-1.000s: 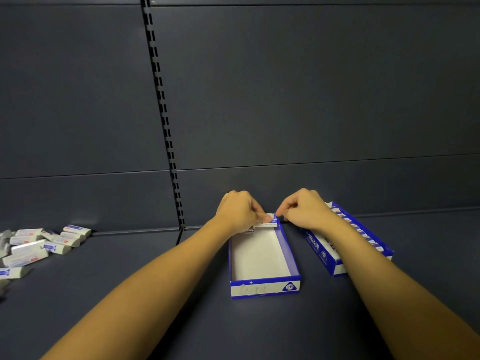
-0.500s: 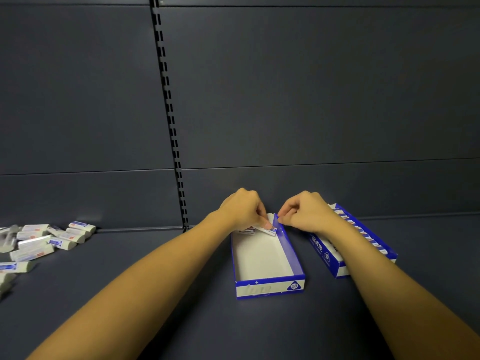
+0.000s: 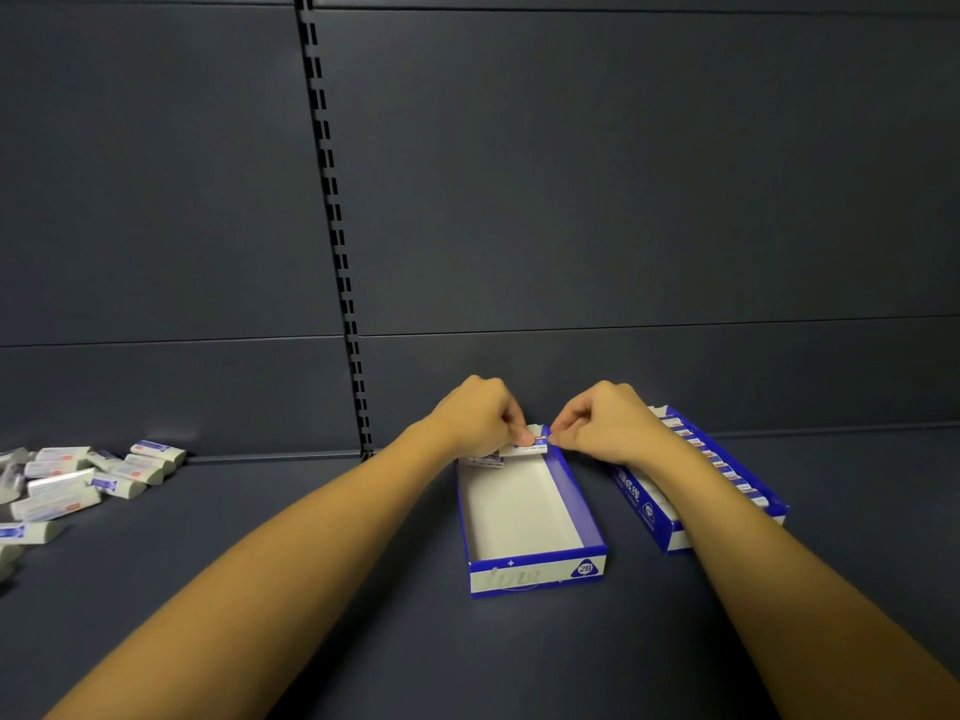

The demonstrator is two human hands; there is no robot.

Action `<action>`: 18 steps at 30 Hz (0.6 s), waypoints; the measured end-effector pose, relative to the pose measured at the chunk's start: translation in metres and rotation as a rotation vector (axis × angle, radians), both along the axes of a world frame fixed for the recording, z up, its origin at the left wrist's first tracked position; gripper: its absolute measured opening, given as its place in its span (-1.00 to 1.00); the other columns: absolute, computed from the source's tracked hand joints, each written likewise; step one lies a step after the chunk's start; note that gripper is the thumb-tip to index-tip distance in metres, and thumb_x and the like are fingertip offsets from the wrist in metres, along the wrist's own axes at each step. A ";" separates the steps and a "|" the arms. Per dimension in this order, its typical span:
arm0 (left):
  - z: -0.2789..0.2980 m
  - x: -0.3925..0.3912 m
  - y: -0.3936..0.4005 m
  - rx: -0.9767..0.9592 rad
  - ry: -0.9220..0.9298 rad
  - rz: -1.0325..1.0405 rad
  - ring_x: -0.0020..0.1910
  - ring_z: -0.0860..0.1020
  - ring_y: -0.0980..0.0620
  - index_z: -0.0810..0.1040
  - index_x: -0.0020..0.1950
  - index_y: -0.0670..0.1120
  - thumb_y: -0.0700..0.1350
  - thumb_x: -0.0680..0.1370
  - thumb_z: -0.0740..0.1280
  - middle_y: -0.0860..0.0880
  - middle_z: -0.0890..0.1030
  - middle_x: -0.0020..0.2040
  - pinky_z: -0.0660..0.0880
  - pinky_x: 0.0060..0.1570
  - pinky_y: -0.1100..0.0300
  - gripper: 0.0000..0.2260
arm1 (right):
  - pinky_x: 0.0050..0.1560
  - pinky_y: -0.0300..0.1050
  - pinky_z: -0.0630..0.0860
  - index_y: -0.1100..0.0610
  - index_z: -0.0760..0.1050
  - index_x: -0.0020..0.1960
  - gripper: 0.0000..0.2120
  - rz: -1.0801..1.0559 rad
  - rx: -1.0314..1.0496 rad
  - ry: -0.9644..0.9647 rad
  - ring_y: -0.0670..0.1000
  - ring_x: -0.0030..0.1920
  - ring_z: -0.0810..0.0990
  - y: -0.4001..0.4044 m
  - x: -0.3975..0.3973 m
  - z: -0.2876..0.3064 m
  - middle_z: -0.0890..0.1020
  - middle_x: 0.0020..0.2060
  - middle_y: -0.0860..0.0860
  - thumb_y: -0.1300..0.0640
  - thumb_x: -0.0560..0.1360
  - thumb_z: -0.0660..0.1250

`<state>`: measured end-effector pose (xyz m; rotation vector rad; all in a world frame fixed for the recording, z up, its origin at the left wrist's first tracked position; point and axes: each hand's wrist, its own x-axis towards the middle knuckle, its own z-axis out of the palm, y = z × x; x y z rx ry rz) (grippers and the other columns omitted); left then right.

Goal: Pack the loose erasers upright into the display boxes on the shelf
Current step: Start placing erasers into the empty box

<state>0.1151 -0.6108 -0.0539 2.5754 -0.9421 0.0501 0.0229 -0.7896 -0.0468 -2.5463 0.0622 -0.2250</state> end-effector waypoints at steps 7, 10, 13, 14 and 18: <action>-0.010 -0.001 0.011 -0.066 0.040 -0.032 -0.11 0.64 0.11 0.76 -0.01 0.00 -0.03 0.53 0.49 0.06 0.73 -0.11 0.62 0.01 0.14 -0.90 | -0.12 -0.25 0.50 -0.04 0.60 -0.04 -0.94 -0.016 -0.016 0.026 -0.04 0.00 0.60 0.001 0.002 0.000 0.61 -0.08 -0.12 0.01 0.52 0.46; -0.012 0.000 0.012 -0.062 0.006 -0.053 -0.10 0.64 0.09 0.76 0.01 -0.02 -0.04 0.53 0.48 0.05 0.73 -0.07 0.62 0.00 0.12 -0.88 | -0.14 -0.26 0.49 -0.03 0.61 -0.03 -0.93 -0.019 -0.026 0.025 -0.04 -0.01 0.60 0.002 0.002 -0.001 0.61 -0.09 -0.12 0.01 0.52 0.46; -0.016 -0.001 0.010 -0.115 -0.025 -0.038 -0.06 0.63 0.05 0.75 0.05 -0.06 -0.04 0.54 0.46 0.00 0.73 -0.02 0.62 0.02 0.07 -0.84 | -0.23 -0.32 0.46 -0.06 0.61 -0.09 -0.96 -0.020 -0.010 0.013 -0.04 -0.03 0.60 0.002 0.003 -0.001 0.61 -0.12 -0.12 0.02 0.52 0.46; -0.017 -0.002 0.008 -0.151 -0.027 -0.027 -0.06 0.63 0.04 0.75 0.05 -0.07 -0.04 0.54 0.46 -0.02 0.73 -0.02 0.62 0.01 0.08 -0.83 | -0.24 -0.33 0.45 -0.06 0.62 -0.09 -0.96 -0.022 -0.009 0.013 -0.05 -0.03 0.60 0.001 0.003 -0.001 0.61 -0.12 -0.12 0.01 0.51 0.46; -0.017 0.000 0.003 -0.245 0.001 0.008 -0.07 0.65 0.06 0.76 0.03 -0.07 -0.06 0.54 0.47 -0.03 0.74 -0.06 0.61 0.01 0.10 -0.85 | -0.18 -0.27 0.49 0.02 0.67 0.01 -0.88 -0.020 -0.003 0.022 -0.04 -0.01 0.61 0.002 0.003 -0.001 0.64 -0.08 -0.10 0.01 0.51 0.47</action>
